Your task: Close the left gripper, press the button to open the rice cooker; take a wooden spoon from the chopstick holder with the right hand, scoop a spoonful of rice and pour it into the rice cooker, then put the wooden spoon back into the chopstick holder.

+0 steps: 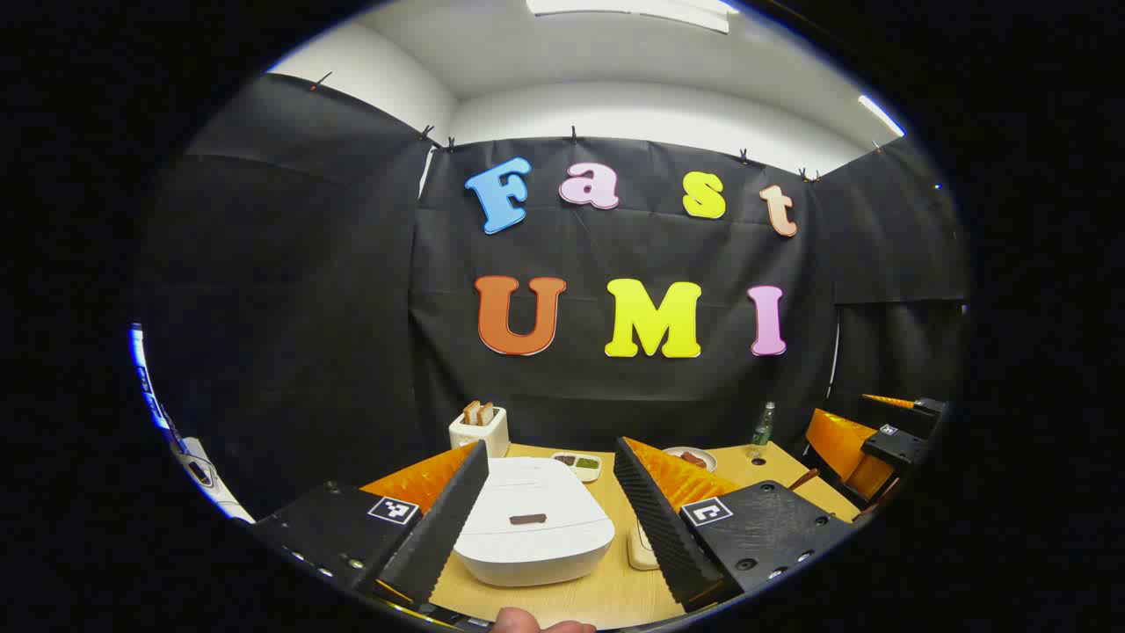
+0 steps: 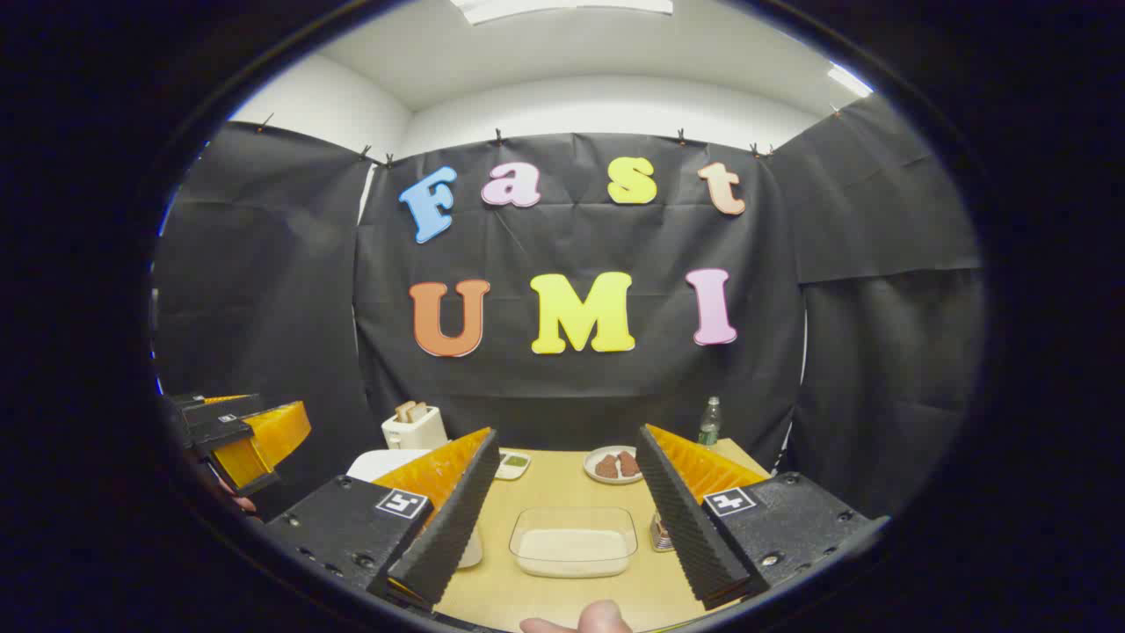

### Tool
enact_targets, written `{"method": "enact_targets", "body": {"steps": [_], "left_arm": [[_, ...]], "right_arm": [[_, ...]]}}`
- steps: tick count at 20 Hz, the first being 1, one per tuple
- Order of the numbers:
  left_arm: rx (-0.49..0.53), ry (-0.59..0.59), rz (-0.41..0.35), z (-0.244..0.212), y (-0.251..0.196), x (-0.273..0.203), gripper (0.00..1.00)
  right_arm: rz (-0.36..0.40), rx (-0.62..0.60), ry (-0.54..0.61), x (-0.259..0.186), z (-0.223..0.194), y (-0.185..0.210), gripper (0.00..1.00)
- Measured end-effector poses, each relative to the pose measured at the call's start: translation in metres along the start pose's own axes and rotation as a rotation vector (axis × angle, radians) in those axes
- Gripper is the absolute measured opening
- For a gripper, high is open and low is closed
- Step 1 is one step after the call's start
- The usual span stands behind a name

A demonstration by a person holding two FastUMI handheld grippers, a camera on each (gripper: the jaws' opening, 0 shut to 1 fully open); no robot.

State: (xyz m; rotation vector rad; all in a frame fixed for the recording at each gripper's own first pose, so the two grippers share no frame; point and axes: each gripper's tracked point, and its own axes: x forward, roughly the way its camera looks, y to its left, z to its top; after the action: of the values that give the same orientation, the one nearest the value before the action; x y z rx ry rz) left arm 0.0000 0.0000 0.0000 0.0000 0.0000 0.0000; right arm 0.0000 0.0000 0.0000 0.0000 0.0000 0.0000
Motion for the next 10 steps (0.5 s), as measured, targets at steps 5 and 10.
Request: {"method": "enact_targets", "body": {"steps": [5,10], "left_arm": [[0.005,0.004,-0.008,-0.005,-0.007,-0.002,0.93],[-0.008,0.028,-0.007,-0.018,-0.016,0.000,0.93]], "right_arm": [[0.008,-0.013,0.038,0.004,-0.009,-0.003,0.96],[0.002,-0.015,0.071,0.003,-0.014,-0.013,0.96]]}}
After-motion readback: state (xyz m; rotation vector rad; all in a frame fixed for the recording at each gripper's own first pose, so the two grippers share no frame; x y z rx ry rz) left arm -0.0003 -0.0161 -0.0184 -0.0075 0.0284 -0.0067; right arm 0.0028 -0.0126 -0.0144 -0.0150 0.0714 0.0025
